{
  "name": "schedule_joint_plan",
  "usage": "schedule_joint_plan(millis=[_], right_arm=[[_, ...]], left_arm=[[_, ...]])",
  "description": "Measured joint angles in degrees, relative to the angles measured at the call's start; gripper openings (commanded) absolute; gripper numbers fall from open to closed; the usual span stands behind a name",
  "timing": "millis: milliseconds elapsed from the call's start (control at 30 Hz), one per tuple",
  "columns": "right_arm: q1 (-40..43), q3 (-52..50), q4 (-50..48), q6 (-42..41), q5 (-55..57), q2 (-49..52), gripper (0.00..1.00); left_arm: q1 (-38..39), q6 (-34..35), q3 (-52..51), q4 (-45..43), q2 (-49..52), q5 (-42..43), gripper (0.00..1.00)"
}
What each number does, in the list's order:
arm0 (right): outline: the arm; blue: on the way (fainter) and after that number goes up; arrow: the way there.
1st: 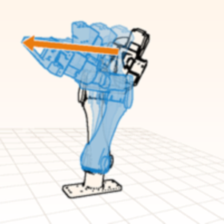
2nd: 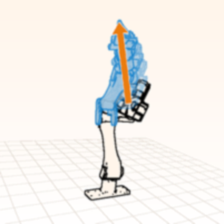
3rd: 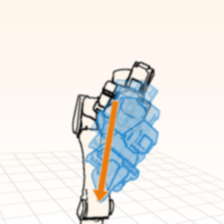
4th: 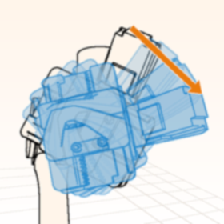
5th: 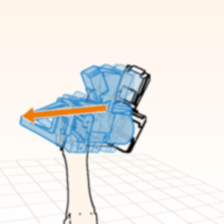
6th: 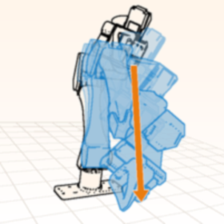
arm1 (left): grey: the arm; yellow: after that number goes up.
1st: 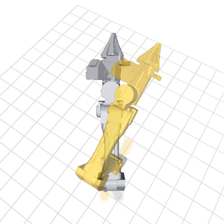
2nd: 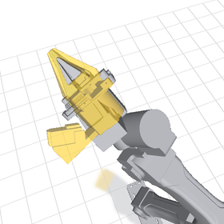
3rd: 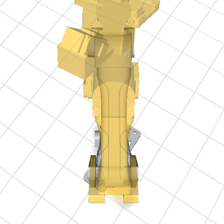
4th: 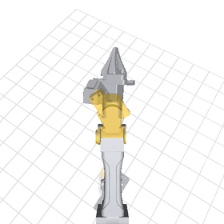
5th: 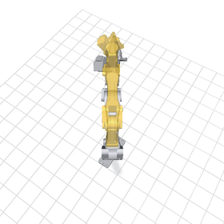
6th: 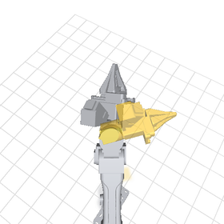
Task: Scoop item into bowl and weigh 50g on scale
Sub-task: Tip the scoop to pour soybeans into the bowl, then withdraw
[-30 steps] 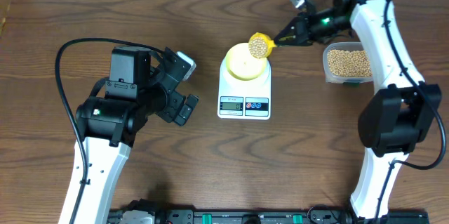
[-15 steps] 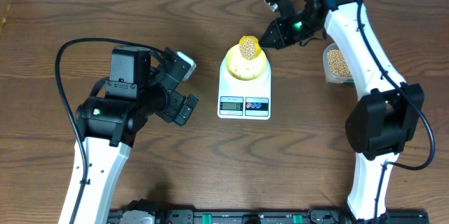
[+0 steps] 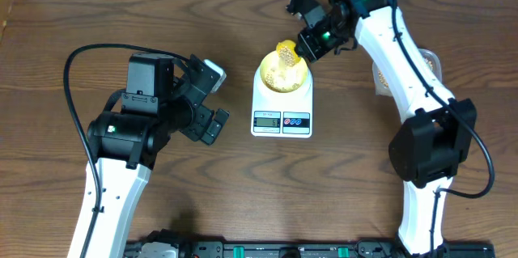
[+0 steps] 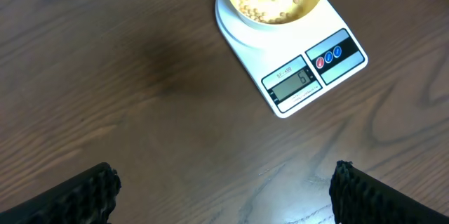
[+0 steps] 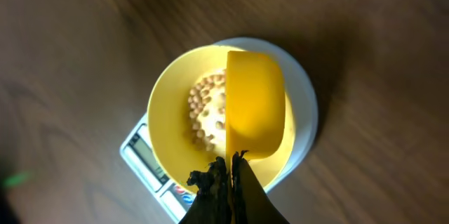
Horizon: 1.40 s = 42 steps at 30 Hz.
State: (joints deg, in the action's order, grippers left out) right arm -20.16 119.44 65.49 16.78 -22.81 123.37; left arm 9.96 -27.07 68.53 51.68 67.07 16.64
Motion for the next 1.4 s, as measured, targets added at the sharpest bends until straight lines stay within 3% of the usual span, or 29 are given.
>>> schedule_joint_plan(millis=[433,933,1133,1400], right_arm=[[-6.1,4.6,3.6,5.3,15.2,0.0,0.01],[-5.6,5.1,4.0,6.5,15.9,-0.2,0.01],[-0.4,6.7,4.0,3.9,9.8,-1.9,0.01],[14.7,8.1,8.3,-2.5,3.8,-7.0,0.01]], left_arm=[[0.0,0.0,0.0,0.0,0.0,0.0,0.98],[0.0,0.0,0.0,0.0,0.0,0.0,0.98],[0.0,0.0,0.0,0.0,0.0,0.0,0.98],[0.0,0.0,0.0,0.0,0.0,0.0,0.98]])
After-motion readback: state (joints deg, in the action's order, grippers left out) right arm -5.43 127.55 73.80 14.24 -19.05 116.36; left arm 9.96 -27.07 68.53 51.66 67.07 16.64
